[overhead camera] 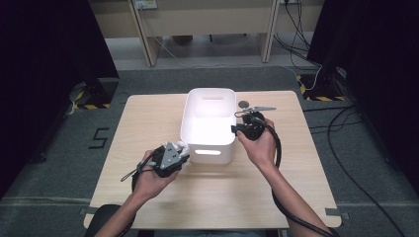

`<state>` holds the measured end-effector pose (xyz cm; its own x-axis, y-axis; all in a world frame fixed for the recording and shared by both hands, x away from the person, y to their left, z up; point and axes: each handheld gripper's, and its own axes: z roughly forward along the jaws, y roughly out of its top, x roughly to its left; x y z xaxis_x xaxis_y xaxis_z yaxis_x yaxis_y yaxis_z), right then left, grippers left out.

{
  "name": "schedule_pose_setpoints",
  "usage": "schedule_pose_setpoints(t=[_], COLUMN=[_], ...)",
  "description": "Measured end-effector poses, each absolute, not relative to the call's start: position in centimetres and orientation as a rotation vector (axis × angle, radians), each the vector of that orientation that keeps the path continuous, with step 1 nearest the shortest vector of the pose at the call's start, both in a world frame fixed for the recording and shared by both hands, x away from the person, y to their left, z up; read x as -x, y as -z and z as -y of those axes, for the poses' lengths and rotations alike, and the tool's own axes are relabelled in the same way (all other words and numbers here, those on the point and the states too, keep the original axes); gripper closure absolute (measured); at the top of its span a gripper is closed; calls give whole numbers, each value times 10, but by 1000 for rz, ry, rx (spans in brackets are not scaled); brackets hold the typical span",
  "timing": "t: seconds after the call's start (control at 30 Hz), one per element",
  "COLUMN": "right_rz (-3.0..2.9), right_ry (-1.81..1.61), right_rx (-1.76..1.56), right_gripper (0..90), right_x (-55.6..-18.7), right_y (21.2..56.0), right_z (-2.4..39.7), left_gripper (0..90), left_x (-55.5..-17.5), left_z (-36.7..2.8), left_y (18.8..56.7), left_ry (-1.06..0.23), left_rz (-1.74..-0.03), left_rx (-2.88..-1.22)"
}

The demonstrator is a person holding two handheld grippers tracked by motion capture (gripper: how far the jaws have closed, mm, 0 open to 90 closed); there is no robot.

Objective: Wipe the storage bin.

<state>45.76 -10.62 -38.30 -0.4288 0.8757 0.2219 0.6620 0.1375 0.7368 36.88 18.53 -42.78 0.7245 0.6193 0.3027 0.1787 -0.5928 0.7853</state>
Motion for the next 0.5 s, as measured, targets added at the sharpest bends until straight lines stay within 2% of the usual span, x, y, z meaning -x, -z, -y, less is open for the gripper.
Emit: schedule_pose_setpoints(t=[0.5], right_rz=[-2162], right_ry=[-1139], right_rx=[-1497], right_gripper=[730], right_x=[-458], right_y=[385], right_z=[101], left_gripper=[751], left_x=[-372], left_z=[-181], left_y=[427], left_ry=[-714], left_rz=[-585], left_rx=[-2164])
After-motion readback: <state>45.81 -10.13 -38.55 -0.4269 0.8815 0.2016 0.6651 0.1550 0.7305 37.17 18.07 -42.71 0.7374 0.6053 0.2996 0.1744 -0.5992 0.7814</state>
